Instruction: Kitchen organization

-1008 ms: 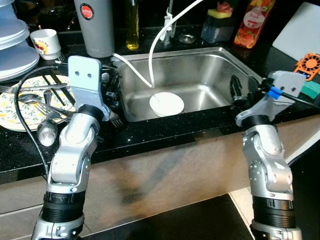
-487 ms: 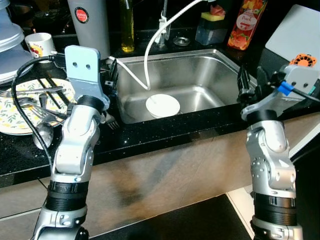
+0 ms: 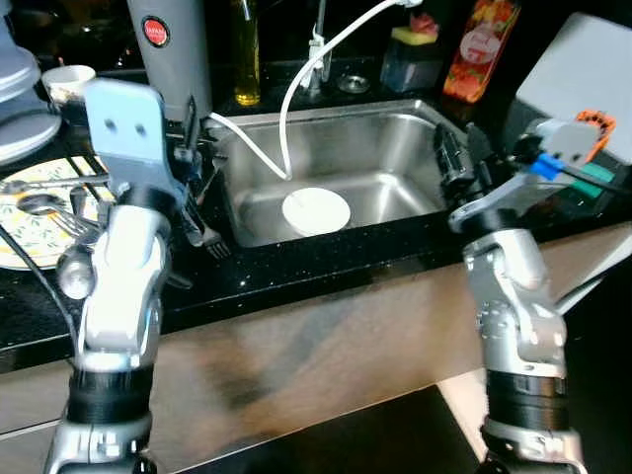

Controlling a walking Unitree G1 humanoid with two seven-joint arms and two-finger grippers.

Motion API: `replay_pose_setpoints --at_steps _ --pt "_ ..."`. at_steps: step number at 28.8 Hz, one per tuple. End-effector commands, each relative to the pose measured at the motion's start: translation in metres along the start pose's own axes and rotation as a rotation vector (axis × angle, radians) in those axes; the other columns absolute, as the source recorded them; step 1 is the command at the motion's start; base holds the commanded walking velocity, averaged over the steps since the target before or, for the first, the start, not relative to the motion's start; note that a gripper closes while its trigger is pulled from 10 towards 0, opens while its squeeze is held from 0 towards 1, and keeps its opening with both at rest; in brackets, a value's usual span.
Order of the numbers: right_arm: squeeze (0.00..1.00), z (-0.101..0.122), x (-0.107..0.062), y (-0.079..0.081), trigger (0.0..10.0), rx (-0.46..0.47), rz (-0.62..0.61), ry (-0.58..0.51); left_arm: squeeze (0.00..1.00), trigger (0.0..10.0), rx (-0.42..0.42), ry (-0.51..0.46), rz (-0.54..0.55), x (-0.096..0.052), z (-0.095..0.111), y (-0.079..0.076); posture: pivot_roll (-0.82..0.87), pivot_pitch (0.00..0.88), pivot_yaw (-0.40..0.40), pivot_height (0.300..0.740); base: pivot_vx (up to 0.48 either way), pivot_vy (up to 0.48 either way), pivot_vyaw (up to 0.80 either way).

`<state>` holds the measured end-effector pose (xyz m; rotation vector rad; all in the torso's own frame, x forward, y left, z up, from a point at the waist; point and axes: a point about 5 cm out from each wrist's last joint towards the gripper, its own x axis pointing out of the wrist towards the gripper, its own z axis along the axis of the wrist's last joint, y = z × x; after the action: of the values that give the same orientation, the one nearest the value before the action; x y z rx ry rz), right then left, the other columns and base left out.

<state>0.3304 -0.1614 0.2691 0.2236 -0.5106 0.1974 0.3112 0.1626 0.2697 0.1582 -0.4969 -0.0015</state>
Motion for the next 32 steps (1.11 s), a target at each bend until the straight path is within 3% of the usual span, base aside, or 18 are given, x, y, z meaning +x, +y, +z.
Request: replay_pose_setpoints --at_steps 1,9,15,16,21,32 --pt "0.0 -0.003 0.003 0.004 10.0 0.014 0.026 0.007 0.0 10.0 0.029 -0.028 -0.024 -0.004 0.005 -0.007 0.08 0.052 -0.098 0.74 0.0 0.0 0.0" --pt "0.0 -0.002 0.005 0.003 10.0 0.002 0.011 -0.014 0.0 10.0 0.079 -0.05 -0.022 0.005 0.011 -0.01 0.07 0.041 -0.057 0.74 0.0 0.0 0.0" --pt "0.0 -0.002 -0.002 -0.005 10.0 -0.015 -0.03 -0.016 0.0 10.0 0.05 -0.039 0.028 0.012 0.011 -0.012 0.07 0.03 -0.046 0.74 0.0 0.0 0.0" --pt "0.0 -0.004 -0.004 -0.009 10.0 -0.029 -0.052 -0.005 0.0 10.0 0.056 -0.044 -0.003 0.017 0.012 -0.02 0.06 0.033 -0.045 0.74 0.0 0.0 0.0" --pt "0.0 -0.001 -0.002 -0.013 10.0 -0.063 -0.074 -0.014 0.0 10.0 0.054 -0.054 -0.026 0.021 0.013 -0.023 0.05 0.029 -0.038 0.74 0.0 0.0 0.0" --pt "0.0 0.001 -0.002 -0.02 10.0 -0.079 -0.119 -0.014 0.0 10.0 0.046 -0.042 -0.024 0.021 0.01 -0.027 0.05 0.028 -0.034 0.74 0.0 0.0 0.0"
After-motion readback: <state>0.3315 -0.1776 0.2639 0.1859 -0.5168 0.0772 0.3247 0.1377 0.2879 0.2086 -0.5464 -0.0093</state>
